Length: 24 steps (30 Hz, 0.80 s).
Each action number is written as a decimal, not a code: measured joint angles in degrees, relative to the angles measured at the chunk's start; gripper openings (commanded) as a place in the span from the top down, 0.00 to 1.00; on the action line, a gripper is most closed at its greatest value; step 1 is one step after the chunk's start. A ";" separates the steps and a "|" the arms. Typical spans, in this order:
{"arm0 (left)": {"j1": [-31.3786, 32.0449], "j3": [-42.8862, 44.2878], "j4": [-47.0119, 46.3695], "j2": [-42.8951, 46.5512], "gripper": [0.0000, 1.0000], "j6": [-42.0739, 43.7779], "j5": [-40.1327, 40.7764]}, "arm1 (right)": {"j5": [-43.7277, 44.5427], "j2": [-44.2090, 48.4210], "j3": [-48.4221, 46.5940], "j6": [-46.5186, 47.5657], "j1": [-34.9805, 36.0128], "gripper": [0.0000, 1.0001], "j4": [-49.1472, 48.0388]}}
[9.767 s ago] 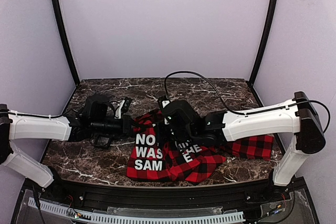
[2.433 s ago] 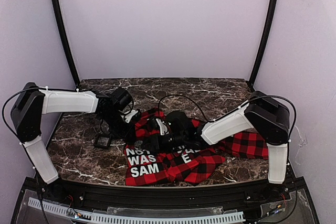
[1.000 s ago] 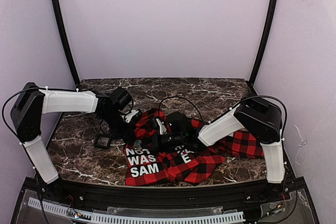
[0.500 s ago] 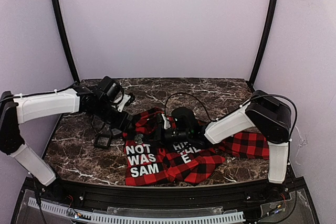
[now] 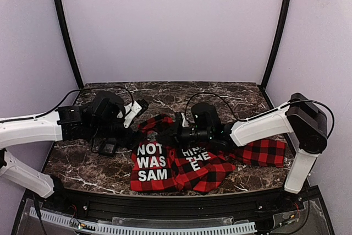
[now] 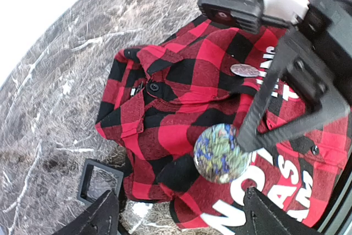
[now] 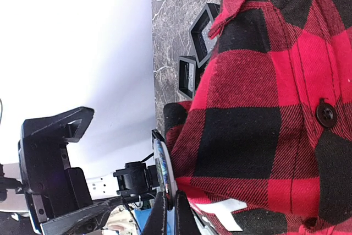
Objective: Remove the brooch from the garment
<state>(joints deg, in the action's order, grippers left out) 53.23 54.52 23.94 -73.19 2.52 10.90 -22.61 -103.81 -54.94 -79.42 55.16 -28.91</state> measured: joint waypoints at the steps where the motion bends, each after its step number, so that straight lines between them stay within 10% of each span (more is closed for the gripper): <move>1: 0.48 -0.52 -0.55 0.94 0.26 0.63 0.24 | 0.00 0.52 0.00 -0.42 -0.04 1.00 0.70; 24: 12.68 -1.97 -6.99 -4.22 0.50 11.13 8.52 | 0.66 6.75 -0.28 -4.28 -0.09 1.00 9.31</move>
<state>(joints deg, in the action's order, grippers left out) 65.91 52.56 16.95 -77.41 13.65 19.42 -21.96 -97.06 -55.22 -83.70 55.07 -19.59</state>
